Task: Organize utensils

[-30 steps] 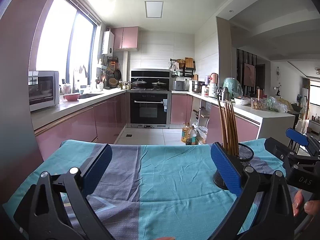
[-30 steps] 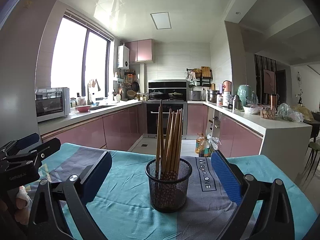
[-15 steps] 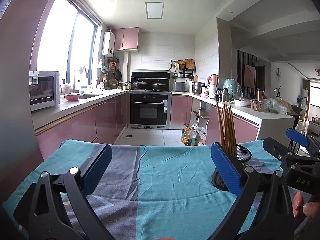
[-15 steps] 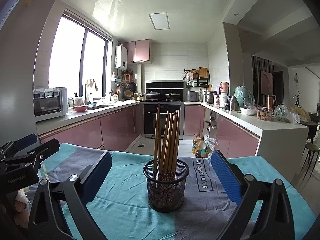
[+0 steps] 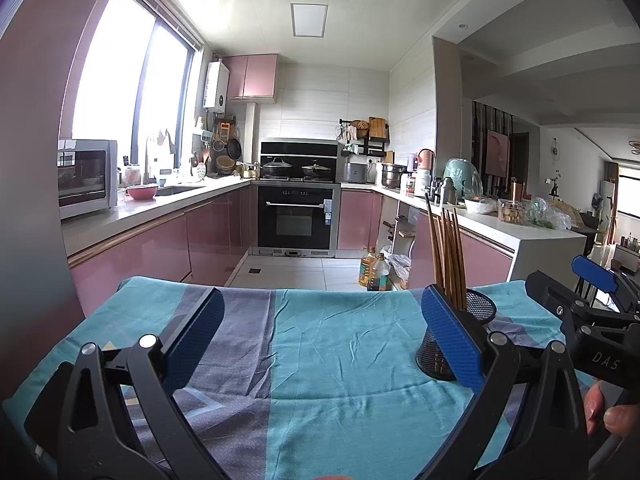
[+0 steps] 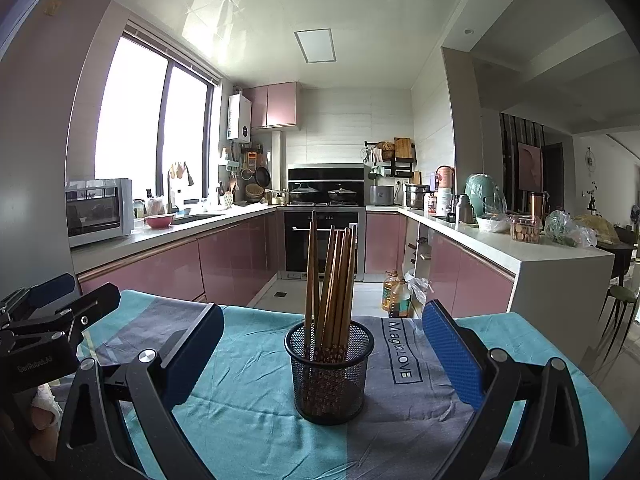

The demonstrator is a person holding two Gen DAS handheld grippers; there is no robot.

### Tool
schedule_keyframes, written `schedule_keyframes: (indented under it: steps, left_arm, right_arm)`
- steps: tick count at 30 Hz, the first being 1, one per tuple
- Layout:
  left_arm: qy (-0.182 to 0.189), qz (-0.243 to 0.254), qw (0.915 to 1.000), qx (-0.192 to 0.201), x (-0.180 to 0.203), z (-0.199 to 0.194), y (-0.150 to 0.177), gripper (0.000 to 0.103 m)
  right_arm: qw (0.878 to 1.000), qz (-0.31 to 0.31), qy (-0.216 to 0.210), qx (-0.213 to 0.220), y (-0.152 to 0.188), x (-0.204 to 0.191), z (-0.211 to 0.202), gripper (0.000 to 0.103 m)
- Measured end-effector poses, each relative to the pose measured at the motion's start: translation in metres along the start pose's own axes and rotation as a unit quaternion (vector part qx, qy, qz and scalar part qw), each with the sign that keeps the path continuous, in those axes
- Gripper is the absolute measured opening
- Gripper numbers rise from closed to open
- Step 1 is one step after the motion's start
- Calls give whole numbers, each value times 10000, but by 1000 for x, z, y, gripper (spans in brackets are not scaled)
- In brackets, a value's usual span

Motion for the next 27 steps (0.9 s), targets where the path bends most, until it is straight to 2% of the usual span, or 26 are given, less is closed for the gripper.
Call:
schedule_keyframes:
  steps: [27]
  left_arm:
    - [6,-7,10000,2,2,-1,1,97]
  right_arm:
    - [10000,8,-9,-1,0,2,2,96]
Point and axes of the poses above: each gripper's, at about its wrist camera, not at the fingertips, and z roughly the way its jaws point, x to its right, y to its underside, the point moved 6 cm from there along z, roughly the way its jaws point, and after that the axes turned 10 degrees about -x, right-handed, at the moved point
